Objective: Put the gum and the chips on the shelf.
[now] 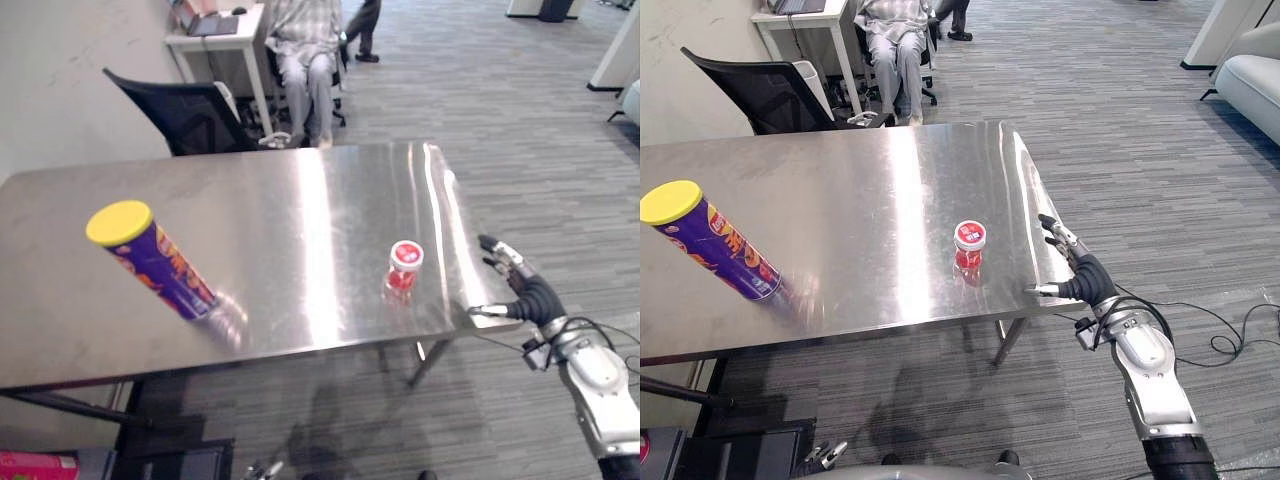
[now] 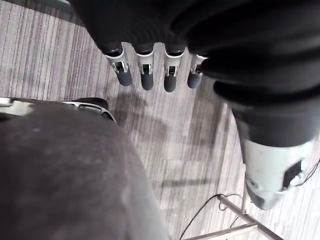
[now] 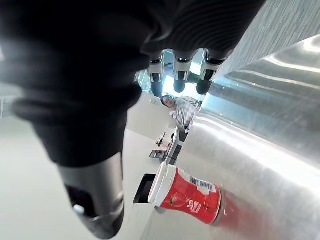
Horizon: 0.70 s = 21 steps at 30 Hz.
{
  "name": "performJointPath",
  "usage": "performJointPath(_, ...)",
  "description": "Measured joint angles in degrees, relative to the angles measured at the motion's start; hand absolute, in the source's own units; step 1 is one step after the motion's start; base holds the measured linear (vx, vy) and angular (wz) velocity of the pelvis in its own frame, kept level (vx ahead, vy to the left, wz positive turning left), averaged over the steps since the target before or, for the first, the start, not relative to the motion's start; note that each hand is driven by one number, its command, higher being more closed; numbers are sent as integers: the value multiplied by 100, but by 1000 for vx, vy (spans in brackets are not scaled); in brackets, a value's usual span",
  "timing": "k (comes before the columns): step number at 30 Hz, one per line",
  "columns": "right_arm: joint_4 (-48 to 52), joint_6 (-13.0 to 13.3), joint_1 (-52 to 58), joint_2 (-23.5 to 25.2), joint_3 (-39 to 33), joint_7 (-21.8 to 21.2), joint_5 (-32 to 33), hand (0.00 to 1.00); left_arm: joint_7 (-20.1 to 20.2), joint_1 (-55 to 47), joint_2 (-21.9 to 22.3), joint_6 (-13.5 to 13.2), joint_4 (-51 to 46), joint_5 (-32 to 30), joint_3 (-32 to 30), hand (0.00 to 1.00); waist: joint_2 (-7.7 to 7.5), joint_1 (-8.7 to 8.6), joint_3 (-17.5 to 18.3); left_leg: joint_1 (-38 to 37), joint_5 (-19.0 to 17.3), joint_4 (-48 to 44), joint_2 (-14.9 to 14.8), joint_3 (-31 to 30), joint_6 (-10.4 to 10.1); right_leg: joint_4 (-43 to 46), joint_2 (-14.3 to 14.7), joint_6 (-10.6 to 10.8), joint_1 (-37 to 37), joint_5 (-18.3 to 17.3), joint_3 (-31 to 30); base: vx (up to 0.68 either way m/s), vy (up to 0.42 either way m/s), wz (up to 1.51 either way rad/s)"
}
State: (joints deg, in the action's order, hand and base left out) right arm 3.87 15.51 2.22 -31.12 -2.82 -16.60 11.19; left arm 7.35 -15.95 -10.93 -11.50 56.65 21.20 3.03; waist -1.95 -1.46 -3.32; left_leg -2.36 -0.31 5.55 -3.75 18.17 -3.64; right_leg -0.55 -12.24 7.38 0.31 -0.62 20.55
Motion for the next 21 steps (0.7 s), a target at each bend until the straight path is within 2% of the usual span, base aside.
performJointPath(8, -477, 3, -502, -6, 582, 59, 3, 0, -7, 24, -53, 24, -1, -1, 132, 0, 3, 24, -83, 8, -5, -15, -30, -42, -4, 91, 6, 0, 9, 1, 27, 14, -7, 3)
performJointPath(12, -719, 1, -756, -5, 777, 115, -1, 0, -14, 79, -57, 42, -5, -1, 189, 0, 53, 41, -263, 182, -242, -563, -105, -147, -7, 99, -1, 0, 100, 0, 83, -19, -14, 6)
performJointPath(17, -1143, -26, -1021, 2, 851, 158, 0, 0, -14, 108, -44, 44, -11, -3, 230, 0, 117, 154, -283, 237, -230, -600, -122, -170, -6, 73, 20, -1, 83, -1, 99, -34, -13, 1)
performJointPath(21, -1373, -57, -1242, 79, 1008, 319, 2, 0, -11, 106, -45, 46, -9, -10, 229, 0, 117, 162, -286, 267, -174, -581, -100, -209, 11, 64, 10, -2, 68, 0, 127, -29, 2, 4)
